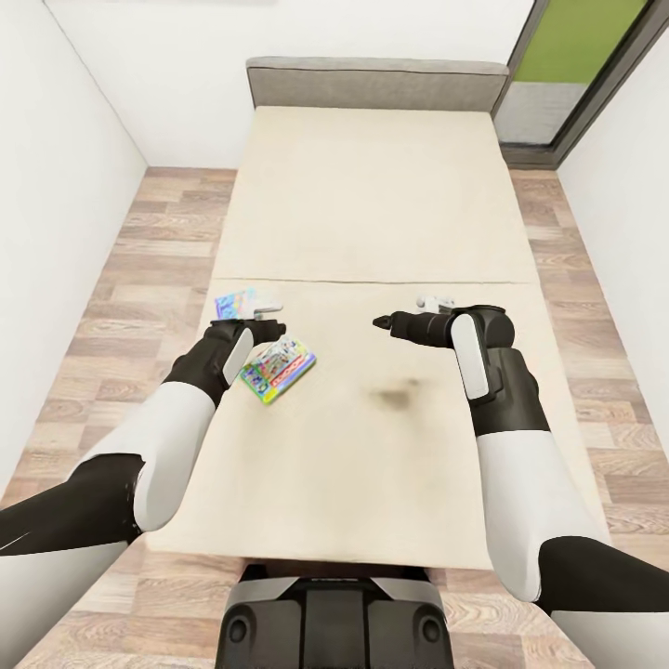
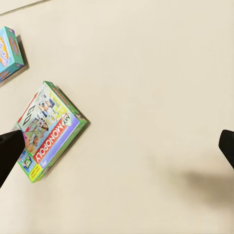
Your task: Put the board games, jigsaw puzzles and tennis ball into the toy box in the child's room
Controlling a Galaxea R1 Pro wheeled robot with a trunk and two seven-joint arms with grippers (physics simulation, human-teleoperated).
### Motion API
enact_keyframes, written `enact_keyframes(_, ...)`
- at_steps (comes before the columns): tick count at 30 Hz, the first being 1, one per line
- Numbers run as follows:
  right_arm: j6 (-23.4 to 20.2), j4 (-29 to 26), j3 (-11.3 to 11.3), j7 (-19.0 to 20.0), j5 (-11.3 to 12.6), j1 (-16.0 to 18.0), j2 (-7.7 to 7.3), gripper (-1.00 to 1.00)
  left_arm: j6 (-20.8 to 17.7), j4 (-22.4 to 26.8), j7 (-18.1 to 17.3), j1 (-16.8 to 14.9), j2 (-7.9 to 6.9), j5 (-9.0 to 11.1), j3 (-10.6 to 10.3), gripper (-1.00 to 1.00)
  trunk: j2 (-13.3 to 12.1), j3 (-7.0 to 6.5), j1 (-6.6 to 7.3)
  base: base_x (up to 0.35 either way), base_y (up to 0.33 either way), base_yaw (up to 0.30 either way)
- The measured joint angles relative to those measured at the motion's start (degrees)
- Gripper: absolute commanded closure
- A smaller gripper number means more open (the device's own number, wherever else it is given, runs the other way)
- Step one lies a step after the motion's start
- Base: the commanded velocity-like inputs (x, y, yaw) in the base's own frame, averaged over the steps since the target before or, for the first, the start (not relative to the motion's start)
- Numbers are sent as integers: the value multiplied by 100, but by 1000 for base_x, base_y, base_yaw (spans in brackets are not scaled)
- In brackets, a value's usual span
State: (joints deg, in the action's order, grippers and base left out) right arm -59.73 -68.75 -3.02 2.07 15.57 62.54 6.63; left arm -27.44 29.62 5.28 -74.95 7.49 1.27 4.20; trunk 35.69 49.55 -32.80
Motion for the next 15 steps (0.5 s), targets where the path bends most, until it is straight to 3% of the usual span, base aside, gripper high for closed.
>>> enact_keyframes(15, 0, 3, 2, 0, -2, 0, 21, -100, 274, 12, 9, -2, 1, -1, 1, -100, 0, 139, 0, 0, 0, 63)
